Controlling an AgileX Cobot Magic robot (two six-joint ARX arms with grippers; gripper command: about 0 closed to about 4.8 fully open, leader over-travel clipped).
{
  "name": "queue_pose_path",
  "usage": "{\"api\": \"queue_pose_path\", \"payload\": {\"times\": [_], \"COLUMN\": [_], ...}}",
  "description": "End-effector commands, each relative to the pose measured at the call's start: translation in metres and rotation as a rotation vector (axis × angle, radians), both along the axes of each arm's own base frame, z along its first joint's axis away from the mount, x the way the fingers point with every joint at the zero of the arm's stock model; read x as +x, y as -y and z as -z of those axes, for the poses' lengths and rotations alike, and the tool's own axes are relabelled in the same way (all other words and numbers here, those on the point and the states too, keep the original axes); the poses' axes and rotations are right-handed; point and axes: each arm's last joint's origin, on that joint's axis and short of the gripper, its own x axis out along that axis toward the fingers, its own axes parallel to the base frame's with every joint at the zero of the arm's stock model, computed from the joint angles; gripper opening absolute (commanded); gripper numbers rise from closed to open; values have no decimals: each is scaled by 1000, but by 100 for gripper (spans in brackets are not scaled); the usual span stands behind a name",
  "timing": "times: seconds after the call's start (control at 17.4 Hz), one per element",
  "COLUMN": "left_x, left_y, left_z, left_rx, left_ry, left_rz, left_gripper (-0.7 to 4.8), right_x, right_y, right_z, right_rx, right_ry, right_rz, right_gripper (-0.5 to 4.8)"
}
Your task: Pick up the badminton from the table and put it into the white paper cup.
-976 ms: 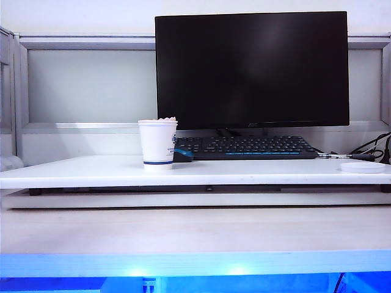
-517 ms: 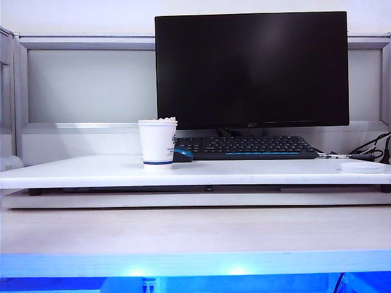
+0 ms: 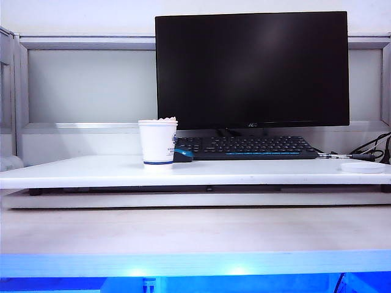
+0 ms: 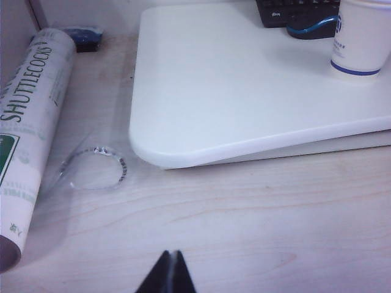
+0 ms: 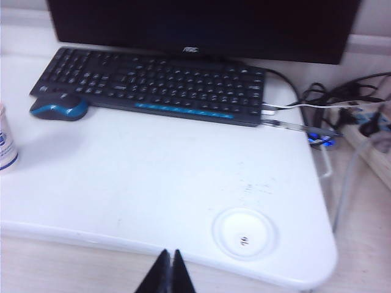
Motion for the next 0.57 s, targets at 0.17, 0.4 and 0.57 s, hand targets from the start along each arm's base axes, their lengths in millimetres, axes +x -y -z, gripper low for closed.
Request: {"api": "queue_pose_path", "payload": {"times": [0.17, 0.4, 0.57], "left_x": [0, 1, 1], "left_y": [0, -1, -1], "left_z": [1, 0, 2], "left_rx": [43, 74, 91], "left_ry": [1, 15, 16], "left_rz": [12, -5, -8], "left_gripper": [-5, -5, -5], "right_x": [-13, -17, -21], "right_y": [22, 29, 29], "right_z": [33, 53, 59], "right_rx": [40, 49, 66], "right_ry": [-22, -36, -1], "right_rz": [10, 38, 36], "right_gripper": [-8, -8, -9]}}
